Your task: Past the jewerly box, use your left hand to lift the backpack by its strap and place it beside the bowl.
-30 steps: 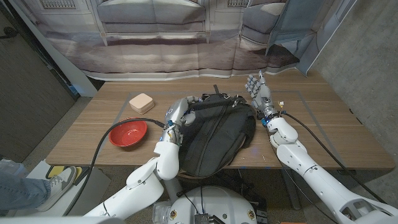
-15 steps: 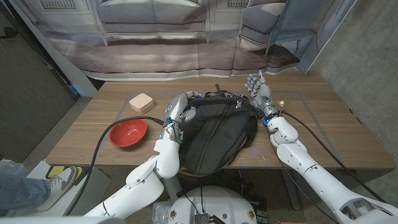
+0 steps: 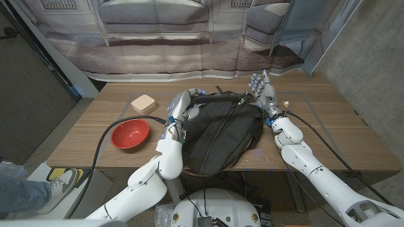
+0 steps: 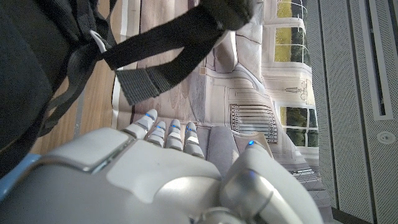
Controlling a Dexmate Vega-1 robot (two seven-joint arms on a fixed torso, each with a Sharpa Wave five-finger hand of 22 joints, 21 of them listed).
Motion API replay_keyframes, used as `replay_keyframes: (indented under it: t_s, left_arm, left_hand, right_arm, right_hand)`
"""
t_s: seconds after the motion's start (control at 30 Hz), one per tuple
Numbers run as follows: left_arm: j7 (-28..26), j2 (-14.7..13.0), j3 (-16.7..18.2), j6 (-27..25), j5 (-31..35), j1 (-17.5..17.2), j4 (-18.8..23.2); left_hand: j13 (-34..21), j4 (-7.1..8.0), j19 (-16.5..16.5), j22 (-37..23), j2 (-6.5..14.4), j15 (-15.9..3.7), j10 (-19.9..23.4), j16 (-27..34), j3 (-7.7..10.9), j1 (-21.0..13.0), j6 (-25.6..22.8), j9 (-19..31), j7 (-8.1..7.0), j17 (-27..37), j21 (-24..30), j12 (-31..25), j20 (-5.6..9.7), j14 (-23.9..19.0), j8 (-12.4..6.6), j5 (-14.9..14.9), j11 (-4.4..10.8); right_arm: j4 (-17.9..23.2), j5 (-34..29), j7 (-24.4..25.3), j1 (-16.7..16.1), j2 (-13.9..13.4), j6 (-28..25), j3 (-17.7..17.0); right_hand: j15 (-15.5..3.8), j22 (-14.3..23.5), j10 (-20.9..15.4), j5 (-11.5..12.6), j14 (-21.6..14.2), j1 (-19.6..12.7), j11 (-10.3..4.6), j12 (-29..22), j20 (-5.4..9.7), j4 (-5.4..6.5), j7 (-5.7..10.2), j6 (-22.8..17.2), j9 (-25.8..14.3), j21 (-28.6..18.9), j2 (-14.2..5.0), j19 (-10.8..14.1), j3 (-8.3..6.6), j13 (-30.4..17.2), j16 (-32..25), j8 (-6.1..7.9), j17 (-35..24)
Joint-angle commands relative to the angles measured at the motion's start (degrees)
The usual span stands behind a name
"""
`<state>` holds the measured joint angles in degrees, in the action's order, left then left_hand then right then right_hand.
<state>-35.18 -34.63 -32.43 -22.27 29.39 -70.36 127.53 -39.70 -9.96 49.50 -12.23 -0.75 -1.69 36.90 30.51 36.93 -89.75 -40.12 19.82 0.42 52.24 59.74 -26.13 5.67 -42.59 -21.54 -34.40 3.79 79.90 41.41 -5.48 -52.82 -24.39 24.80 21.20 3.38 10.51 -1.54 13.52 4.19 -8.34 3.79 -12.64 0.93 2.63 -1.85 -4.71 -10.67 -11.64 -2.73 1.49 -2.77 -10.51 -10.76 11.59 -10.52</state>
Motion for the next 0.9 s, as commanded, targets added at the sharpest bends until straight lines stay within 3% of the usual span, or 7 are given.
replay_keyframes:
  t_s: [0.03, 0.9]
  left_arm:
    - [-0.29, 0.46, 0.09, -1.56, 1.93, -0.85, 1.9]
    - [-2.37, 2.4, 1.85, -0.53, 3.94, -0.3, 3.73]
  left_hand:
    - [-0.47, 0.07, 0.65, -0.04, -0.02, -4.38, -0.07, 5.92, 0.54, -0.36, -0.14, 0.28, 0.12, 0.64, 0.49, -0.41, 5.96, -3.51, 0.07, -0.63, -0.07]
    - [-2.1, -0.01, 0.51, 0.83, -0.64, -4.06, 0.1, 5.95, 1.62, 0.16, -0.58, 0.53, 0.14, 1.92, 2.23, -0.45, 5.91, -3.93, 0.58, -1.74, 0.13]
  right_arm:
    - [-0.07, -0.16, -0.36, 0.53, -0.07, -0.52, 0.34]
    - [0.03, -0.14, -0.25, 1.08, -0.19, -1.22, 0.38]
  right_hand:
    - [-0.05, 0.18, -0.13, -0.11, -0.4, -0.26, 0.22, 0.03, 0.17, -0.15, -0.03, -0.66, -0.19, -0.2, -0.3, 0.25, 0.16, -0.27, -0.1, -0.18, -0.12]
    - [-0.07, 0.18, -0.22, -0.13, -0.52, -0.31, 0.21, 0.05, 0.14, -0.2, -0.09, -0.66, -0.19, -0.18, -0.4, 0.32, 0.24, -0.27, -0.09, -0.21, -0.12]
